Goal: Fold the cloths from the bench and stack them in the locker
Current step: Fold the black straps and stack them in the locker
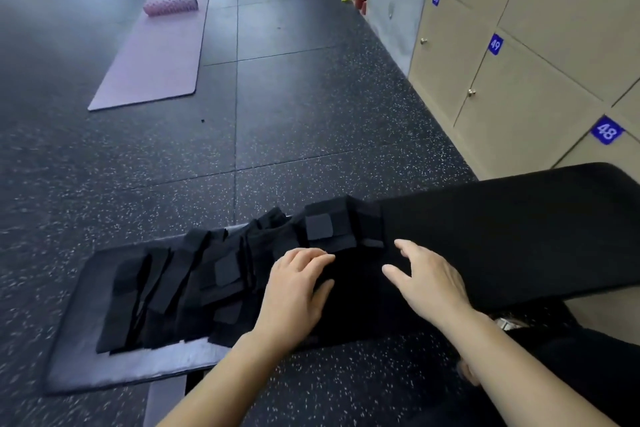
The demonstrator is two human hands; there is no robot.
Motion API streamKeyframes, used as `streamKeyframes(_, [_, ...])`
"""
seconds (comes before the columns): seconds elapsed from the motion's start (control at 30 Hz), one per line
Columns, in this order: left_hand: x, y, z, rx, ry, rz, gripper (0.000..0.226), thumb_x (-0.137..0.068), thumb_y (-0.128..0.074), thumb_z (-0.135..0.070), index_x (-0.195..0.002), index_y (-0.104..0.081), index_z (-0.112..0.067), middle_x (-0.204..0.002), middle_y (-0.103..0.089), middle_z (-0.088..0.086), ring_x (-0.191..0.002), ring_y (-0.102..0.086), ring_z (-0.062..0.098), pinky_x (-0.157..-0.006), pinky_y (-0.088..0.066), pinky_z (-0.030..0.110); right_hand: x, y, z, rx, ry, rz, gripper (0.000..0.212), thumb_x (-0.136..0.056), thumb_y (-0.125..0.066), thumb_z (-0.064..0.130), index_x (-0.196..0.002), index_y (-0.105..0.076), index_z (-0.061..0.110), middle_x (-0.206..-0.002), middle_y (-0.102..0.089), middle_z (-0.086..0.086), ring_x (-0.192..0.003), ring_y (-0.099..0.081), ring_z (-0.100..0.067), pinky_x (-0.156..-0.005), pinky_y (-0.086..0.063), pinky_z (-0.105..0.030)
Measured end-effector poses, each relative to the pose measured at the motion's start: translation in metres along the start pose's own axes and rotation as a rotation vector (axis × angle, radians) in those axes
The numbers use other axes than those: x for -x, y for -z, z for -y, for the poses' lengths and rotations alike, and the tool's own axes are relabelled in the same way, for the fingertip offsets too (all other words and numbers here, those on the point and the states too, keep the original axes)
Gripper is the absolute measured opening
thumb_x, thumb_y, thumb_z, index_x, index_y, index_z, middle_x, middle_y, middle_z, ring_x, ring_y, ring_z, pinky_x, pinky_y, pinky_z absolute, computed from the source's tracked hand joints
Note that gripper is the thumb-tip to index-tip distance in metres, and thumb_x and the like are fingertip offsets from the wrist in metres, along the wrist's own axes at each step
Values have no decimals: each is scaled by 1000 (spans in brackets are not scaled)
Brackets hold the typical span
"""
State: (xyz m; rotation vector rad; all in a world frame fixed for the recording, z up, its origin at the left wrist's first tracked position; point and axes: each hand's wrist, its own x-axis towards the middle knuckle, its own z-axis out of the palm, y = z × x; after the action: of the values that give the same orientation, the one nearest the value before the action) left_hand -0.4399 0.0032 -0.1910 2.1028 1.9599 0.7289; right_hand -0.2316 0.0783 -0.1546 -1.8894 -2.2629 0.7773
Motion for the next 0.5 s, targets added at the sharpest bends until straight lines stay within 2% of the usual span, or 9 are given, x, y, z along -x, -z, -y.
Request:
streamKeyframes(0.1, [-3, 9, 23, -42, 124, -134, 44, -80, -70, -27, -123, -63, -17, -121, -62, -2, -111, -54, 20, -95, -47, 39, -18, -6, 21, -15, 45, 13, 58, -94, -52, 48, -145, -38, 26, -141, -51, 6, -128, -48, -18, -98, -42, -35])
streamKeyframes(0.23, [-2, 17, 54, -139, 415, -154, 81, -70, -86, -30, -139, -51, -8, -137, -52, 13, -125, -42, 30, -104, -38, 46, -41, -15, 47, -38, 66, 13, 60, -93, -55, 46, -145, -37, 24, -140, -50, 3, -128, -47, -21, -98, -41, -36])
streamKeyframes(0.3, [-3, 19, 62, -133, 539, -102, 92, -71, -83, -40, -146, -40, -7, -146, -44, 14, -133, -36, 34, -110, -31, 44, -52, -18, 58, -47, 54, 9, 62, -92, -57, 44, -146, -36, 22, -141, -49, 1, -129, -45, -23, -99, -40, -36])
streamKeyframes(0.4, [-5, 17, 67, -123, 671, -13, 101, -75, -74, -56, -153, -24, -14, -152, -37, 5, -140, -29, 26, -111, -25, 40, -64, -24, 69, -43, 22, 14, 65, -91, -60, 43, -146, -35, 19, -139, -50, -3, -128, -45, -25, -99, -39, -37])
streamKeyframes(0.5, [-7, 12, 68, -99, 723, 6, 99, -75, -71, -60, -153, -25, -18, -146, -44, 2, -138, -31, 19, -109, -24, 38, -71, -31, 76, -13, 0, 51, 65, -90, -61, 42, -144, -35, 17, -137, -50, -5, -127, -44, -26, -99, -38, -38])
